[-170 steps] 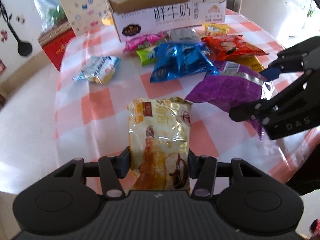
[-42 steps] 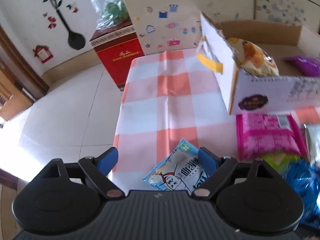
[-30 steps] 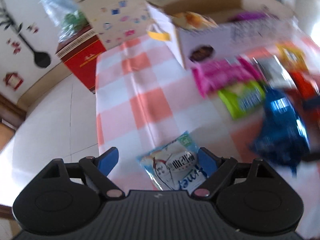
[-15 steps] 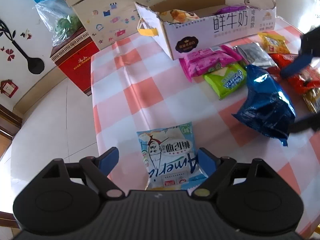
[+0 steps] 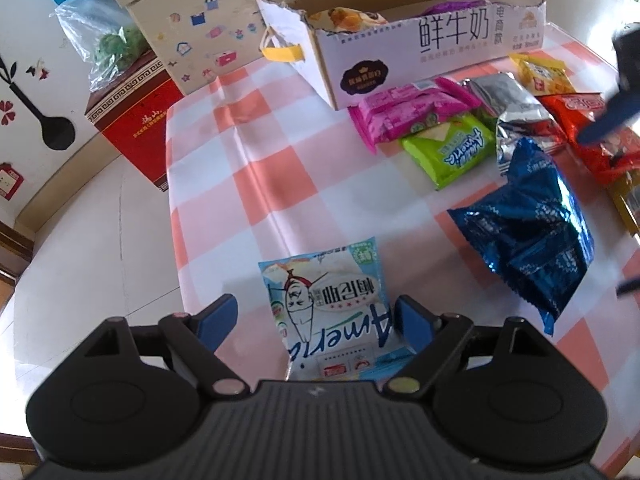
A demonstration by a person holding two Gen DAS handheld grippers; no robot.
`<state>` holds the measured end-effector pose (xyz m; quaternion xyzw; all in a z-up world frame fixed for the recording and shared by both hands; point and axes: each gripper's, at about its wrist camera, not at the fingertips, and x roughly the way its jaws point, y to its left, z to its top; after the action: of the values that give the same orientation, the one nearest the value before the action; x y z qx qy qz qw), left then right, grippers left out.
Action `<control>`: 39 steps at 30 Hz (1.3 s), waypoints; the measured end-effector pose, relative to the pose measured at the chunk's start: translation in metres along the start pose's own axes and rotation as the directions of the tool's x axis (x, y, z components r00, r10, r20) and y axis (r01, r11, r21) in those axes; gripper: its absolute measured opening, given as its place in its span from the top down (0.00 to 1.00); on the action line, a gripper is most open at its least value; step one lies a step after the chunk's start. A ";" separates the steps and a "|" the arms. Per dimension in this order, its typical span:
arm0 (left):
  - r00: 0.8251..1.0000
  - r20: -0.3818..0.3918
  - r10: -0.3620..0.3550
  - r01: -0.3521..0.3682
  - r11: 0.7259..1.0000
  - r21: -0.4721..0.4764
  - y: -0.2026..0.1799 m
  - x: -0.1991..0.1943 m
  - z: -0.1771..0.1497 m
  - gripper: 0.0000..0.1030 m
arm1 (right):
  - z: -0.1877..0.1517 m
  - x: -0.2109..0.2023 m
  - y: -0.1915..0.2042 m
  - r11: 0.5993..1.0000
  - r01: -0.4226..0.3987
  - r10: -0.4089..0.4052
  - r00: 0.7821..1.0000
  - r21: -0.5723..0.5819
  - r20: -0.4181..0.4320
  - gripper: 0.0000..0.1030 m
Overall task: Organize snacks
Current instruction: 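Grasp the white-blue Amerie bag with the left tool while the right tool grasps the blue foil bag, then lift both held bags and carry them toward the cardboard box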
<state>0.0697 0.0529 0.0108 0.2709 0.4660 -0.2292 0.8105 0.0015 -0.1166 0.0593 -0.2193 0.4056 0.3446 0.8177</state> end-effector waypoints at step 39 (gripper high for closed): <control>0.990 -0.007 -0.141 0.138 0.975 -0.174 0.017 0.000 0.001 0.53 | 0.017 0.051 0.011 0.990 0.084 -0.090 0.995 -0.115 -0.045 0.34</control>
<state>0.0810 0.0645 0.0149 0.1683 0.5101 -0.2414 0.8082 0.0244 -0.0791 0.0264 -0.2912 0.3960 0.3251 0.8079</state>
